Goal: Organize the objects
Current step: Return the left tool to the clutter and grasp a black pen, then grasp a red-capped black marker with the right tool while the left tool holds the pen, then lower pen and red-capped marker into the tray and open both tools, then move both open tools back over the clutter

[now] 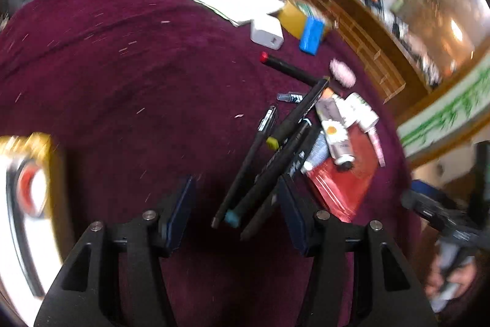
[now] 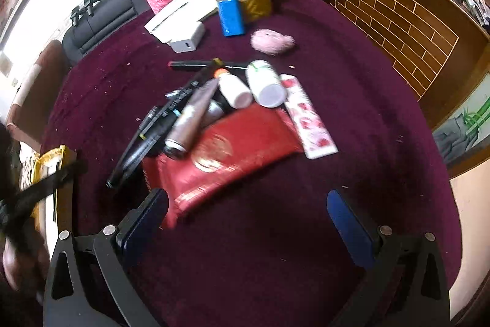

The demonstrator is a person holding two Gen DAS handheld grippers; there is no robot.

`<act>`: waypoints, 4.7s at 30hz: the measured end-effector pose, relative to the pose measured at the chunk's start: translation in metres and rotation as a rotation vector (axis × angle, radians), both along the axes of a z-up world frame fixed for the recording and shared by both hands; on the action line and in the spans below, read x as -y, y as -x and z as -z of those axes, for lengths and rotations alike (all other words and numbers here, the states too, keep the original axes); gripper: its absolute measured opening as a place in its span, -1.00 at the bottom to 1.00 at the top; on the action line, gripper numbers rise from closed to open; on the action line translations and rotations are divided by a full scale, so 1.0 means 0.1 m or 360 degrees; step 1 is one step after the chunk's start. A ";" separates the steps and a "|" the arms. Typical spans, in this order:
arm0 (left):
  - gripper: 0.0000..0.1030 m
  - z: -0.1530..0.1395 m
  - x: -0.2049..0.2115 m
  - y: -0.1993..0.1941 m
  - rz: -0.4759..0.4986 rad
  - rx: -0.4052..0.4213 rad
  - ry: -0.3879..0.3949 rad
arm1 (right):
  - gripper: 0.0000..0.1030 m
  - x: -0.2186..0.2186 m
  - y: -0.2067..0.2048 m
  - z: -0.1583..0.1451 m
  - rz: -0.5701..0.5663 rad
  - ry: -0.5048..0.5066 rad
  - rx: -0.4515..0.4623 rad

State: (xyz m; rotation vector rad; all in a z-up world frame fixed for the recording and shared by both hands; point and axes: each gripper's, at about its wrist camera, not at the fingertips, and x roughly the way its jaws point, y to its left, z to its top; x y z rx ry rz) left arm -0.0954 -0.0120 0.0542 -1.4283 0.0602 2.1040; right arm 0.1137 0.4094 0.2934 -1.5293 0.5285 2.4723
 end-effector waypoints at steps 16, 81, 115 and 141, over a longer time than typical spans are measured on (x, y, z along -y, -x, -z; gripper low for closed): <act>-0.66 0.26 -0.40 0.19 0.0201 -0.0123 0.0213 | 0.98 -0.51 -0.24 0.19 -0.0075 0.0011 0.0030; -0.87 -0.56 1.58 -1.10 -0.0651 -0.0229 -0.0222 | -0.74 0.78 2.00 -0.86 -0.0755 -0.0376 -0.0457; -0.87 0.09 2.79 0.05 -0.0652 -0.0136 0.0160 | -0.74 3.78 2.04 0.59 -0.0965 0.0776 0.0306; -0.24 -0.50 2.54 -0.25 -0.0671 -0.0096 -0.0112 | -0.06 2.99 1.77 -0.02 -0.0822 0.0418 0.0025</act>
